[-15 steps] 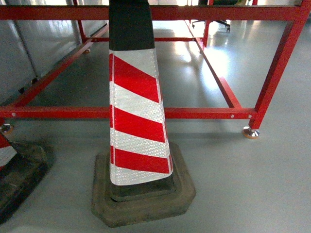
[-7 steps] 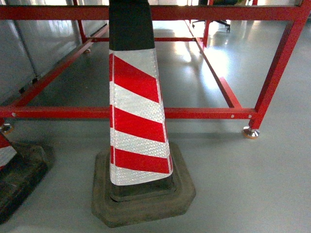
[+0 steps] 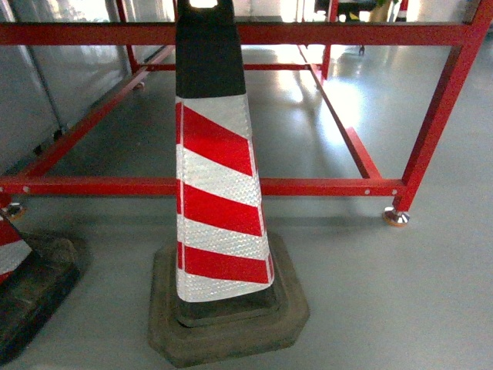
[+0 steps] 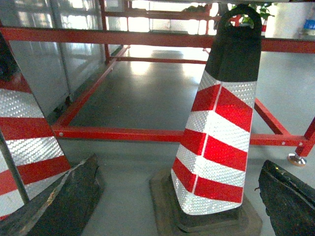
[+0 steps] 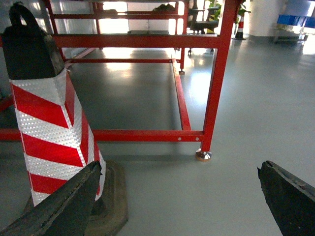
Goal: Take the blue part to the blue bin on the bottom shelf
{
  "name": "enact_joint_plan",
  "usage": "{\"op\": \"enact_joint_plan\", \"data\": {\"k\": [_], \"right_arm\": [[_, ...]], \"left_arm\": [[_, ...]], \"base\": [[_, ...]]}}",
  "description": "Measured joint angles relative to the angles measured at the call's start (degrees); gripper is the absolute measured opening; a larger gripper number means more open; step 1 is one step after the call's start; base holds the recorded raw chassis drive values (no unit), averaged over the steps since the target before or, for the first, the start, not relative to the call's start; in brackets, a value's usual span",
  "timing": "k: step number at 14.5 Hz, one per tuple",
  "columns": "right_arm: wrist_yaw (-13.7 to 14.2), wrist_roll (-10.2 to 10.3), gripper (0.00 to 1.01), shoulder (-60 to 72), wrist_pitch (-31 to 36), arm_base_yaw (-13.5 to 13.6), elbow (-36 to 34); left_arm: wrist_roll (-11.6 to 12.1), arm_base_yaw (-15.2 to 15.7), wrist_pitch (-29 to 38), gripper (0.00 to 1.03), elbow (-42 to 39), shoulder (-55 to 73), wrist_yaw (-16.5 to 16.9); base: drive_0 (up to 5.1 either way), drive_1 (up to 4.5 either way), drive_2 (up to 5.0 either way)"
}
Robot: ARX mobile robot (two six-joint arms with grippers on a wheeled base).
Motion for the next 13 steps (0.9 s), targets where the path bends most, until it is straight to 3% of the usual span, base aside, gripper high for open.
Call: {"op": "enact_joint_plan", "data": {"k": [13], "right_arm": [[-0.02,-0.09,0.98,0.0,0.0,0.0,0.0]], "left_arm": [[0.15,0.0,0.09,0.98,0.0,0.0,0.07]], "base": [[0.0,0.0,0.0]]}}
